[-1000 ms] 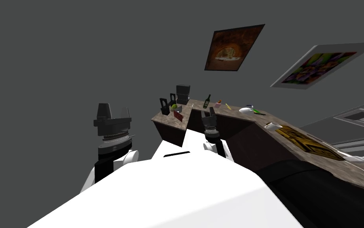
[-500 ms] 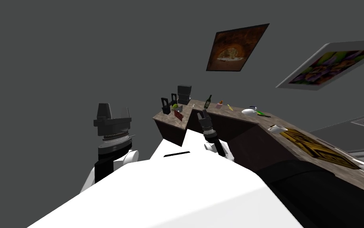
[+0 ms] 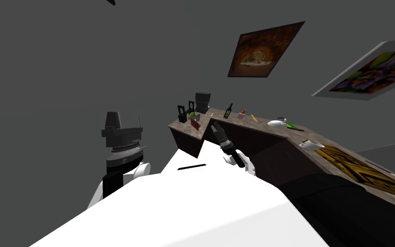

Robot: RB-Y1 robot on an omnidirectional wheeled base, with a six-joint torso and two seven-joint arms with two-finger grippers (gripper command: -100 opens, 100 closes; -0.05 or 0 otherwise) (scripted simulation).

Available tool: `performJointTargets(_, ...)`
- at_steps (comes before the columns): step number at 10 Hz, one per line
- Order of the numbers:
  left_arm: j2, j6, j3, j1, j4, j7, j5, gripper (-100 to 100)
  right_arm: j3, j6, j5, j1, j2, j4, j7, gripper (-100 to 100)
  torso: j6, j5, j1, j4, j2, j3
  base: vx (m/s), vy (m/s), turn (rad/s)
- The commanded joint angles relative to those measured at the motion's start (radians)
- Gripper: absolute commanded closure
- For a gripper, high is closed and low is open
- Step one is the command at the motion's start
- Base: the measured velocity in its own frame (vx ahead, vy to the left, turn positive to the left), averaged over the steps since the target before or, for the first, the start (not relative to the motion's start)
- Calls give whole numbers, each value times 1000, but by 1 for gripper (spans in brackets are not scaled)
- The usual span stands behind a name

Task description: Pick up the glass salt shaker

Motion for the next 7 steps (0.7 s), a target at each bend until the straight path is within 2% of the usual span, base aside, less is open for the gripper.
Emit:
performJointTargets(1, 0, 0, 0, 0, 0, 0, 0, 0, 6, 1, 10, -7, -49, 16, -7, -100, 0, 0, 0, 0, 0, 0, -28, -45, 93)
performJointTargets(2, 0, 0, 0, 0, 0, 0, 0, 0, 21, -1, 31, -21, -81, 51, -19, -100, 0, 0, 0, 0, 0, 0, -24, -38, 180)
performJointTargets(3, 0, 0, 0, 0, 0, 0, 0, 0, 21, -1, 31, -21, -111, 51, -19, -100, 0, 0, 1, 0, -1, 0, -23, -33, 99)
performJointTargets(4, 0, 0, 0, 0, 0, 0, 0, 0, 36, -3, 52, -35, -139, 87, -31, -100, 1, 0, 1, 0, -1, 0, -29, -33, 199)
performJointTargets(5, 0, 0, 0, 0, 0, 0, 0, 0, 36, -3, 52, -35, -169, 87, -31, -100, 0, 0, 1, 0, -1, 0, -22, -28, 111)
performJointTargets(6, 0, 0, 0, 0, 0, 0, 0, 0, 51, -7, 74, -48, -200, 123, -42, -100, 1, 0, 2, 0, -1, 0, -22, -22, 215)
performJointTargets(7, 0, 0, 0, 0, 0, 0, 0, 0, 51, -7, 74, -48, -228, 123, -42, -100, 0, 0, 2, 0, -1, -1, -16, -21, 103)
